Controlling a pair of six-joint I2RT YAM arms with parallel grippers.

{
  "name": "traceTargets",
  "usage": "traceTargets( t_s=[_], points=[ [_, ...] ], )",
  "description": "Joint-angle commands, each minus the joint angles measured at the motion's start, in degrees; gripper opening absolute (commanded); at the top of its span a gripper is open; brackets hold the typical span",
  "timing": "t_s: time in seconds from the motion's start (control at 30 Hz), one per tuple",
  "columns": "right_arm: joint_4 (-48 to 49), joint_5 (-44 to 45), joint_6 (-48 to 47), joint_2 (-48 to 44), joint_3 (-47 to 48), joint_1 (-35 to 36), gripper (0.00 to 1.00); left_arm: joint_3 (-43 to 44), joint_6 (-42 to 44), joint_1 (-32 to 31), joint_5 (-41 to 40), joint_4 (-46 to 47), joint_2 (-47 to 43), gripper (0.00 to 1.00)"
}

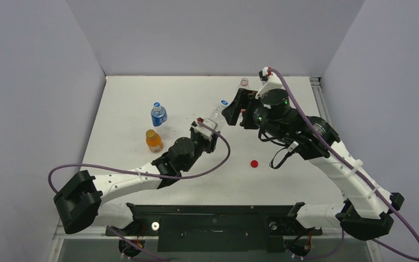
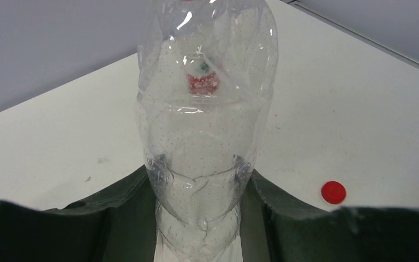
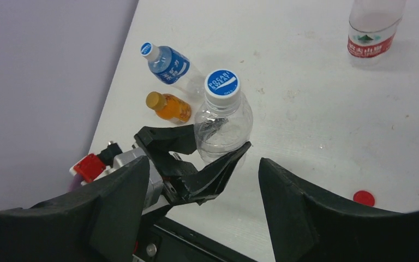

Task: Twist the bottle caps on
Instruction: Screw the bottle cap onto the plastic bottle.

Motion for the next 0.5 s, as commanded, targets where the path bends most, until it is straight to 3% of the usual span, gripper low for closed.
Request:
traceTargets(
  t_s=[0.0,0.2,0.47],
  points=[
    [7.1,-5.3,-10.0,-3.9,-0.3,-1.1,0.69,0.7,-4.1,1.8,13.0,-3.5,-4.7,0.0],
    [12.8,-29.9,-17.1,-5.6,-1.7,-11.6,0.7,0.3,-7.6,4.4,26.4,-6.7,-9.6,0.0],
    [21.3,-50.9,-19.8,-4.7,-4.6,-18.5,0.7,-0.8,-15.4,9.7,46.4,-7.3,-15.9,0.0]
  ],
)
